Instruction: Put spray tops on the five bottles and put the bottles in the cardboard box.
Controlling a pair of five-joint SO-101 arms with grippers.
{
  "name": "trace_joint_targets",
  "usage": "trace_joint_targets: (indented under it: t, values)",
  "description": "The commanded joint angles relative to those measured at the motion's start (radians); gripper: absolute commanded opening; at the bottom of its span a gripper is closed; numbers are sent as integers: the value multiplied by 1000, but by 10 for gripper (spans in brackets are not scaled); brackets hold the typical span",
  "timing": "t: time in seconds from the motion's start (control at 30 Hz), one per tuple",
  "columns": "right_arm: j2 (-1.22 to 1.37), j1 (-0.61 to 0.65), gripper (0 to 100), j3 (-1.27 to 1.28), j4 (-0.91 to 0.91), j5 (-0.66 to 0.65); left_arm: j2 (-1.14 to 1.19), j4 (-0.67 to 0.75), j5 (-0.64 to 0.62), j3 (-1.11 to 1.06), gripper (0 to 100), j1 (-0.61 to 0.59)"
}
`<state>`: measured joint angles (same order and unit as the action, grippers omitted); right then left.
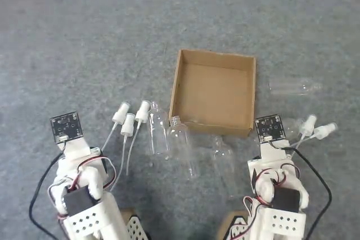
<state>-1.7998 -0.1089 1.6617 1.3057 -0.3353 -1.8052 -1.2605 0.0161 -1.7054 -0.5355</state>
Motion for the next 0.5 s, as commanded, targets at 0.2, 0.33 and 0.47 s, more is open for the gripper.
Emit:
trace_joint_targets:
  t: [0.2,0.33,0.47]
  values:
    - [-16,1,6,21,5,-11,-18,-3,5,21,43,-3]
    - [-16,1,6,21,5,-11,-18,-3,5,21,43,-3]
    - [-16,1,6,21,5,-11,-18,-3,6,21,43,3]
